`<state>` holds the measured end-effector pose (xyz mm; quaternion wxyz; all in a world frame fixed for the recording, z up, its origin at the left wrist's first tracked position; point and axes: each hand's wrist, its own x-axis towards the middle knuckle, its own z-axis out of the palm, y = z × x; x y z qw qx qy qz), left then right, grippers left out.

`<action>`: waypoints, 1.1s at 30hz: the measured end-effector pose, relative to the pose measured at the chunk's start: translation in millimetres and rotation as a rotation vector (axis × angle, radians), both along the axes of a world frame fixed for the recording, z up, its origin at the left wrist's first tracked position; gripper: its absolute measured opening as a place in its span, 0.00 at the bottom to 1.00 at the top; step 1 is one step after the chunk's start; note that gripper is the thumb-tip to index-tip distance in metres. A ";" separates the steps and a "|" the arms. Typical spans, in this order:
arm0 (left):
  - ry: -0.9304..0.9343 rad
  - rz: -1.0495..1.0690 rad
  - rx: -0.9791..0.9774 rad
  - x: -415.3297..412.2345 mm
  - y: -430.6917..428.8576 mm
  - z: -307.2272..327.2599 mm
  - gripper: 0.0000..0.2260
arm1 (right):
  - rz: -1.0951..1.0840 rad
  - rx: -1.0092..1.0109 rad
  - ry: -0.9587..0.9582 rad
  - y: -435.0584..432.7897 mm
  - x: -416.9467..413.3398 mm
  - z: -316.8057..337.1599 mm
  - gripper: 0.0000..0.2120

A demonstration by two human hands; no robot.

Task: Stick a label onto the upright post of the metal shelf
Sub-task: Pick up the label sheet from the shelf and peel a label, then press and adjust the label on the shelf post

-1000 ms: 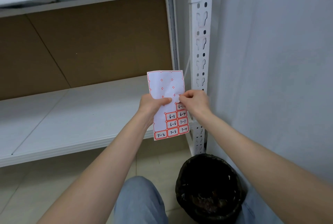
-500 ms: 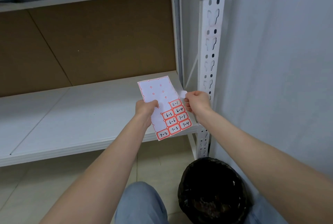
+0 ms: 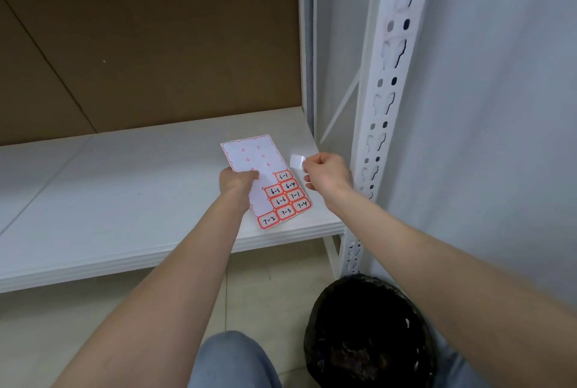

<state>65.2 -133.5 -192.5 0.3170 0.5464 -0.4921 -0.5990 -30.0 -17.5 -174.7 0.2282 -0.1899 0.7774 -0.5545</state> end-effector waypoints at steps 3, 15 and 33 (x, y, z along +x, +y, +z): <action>-0.144 -0.026 -0.183 -2.5 3.1 -2.2 0.22 | 0.009 -0.002 0.013 -1.0 0.8 0.4 0.08; -0.272 -0.132 -0.789 13.6 86.8 46.0 0.09 | 0.019 -0.175 0.224 29.4 24.0 40.1 0.08; 0.316 -0.343 -0.510 -3.0 179.6 157.3 0.12 | -0.001 -0.494 0.266 133.9 -6.6 140.0 0.04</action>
